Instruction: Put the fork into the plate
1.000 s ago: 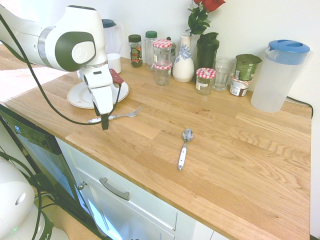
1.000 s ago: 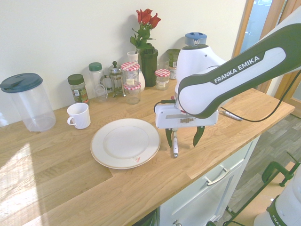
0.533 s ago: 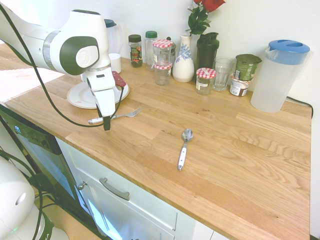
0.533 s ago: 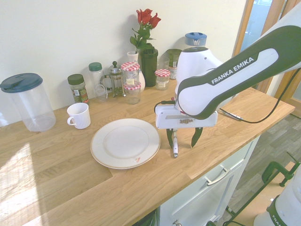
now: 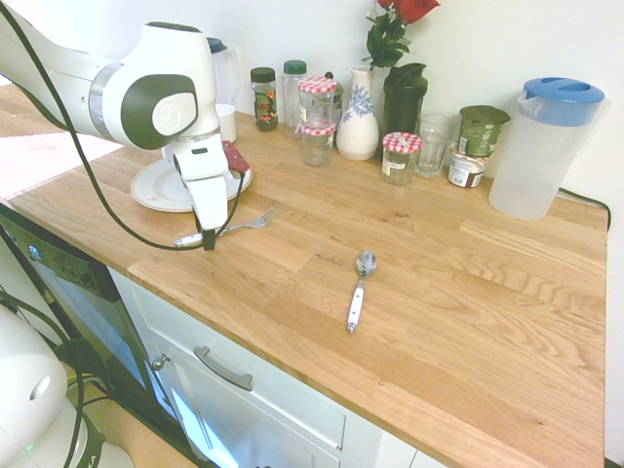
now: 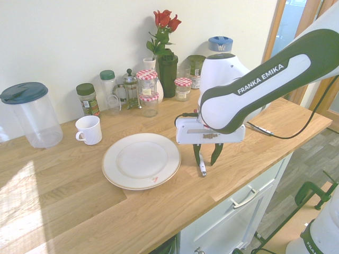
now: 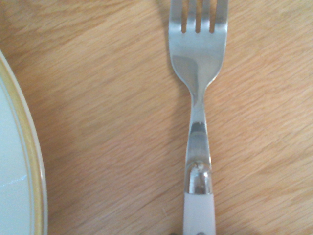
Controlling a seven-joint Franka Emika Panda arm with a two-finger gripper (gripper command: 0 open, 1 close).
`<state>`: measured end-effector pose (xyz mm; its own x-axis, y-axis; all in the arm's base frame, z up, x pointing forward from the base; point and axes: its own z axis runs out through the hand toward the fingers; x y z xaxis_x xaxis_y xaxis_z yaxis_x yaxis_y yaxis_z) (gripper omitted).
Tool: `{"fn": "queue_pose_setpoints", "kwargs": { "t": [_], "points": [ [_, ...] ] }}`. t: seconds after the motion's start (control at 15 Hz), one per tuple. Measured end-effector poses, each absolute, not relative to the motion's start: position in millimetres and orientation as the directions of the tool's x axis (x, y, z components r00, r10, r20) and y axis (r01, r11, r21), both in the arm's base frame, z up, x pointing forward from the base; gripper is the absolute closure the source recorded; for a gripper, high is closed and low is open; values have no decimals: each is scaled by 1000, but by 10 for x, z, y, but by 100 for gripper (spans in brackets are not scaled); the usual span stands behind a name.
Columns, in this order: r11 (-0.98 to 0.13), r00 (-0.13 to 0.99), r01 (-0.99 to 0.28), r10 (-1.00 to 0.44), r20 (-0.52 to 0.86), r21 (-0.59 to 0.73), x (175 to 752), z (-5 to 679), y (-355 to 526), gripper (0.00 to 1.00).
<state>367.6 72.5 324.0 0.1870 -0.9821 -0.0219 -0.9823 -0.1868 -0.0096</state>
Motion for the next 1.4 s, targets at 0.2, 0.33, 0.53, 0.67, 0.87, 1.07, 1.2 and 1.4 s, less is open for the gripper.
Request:
{"fn": "queue_pose_setpoints", "kwargs": {
  "t": [0.2, 0.33, 0.53, 0.67, 0.87, 1.07, 1.2, 1.4],
  "points": [
    [-183, 183, -983, -983, -23, -9, 3679, 3239, 706, 100],
    [-180, 180, -984, -983, -23, -10, 3684, 3242, 691, 100],
    [-181, 182, -983, -983, -21, -11, 3688, 3246, 690, 100],
    [-179, 179, -984, -984, -21, -12, 3692, 3248, 671, 100],
    [-171, 172, -985, -985, -18, -21, 3712, 3259, 617, 100],
    [-164, 165, -985, -986, -11, -46, 3755, 3332, 553, 100],
    [-160, 160, -984, -987, 1, -73, 3774, 3440, 476, 100],
    [-165, 163, -978, -986, 19, -126, 3776, 3673, 331, 100]
  ]
}}
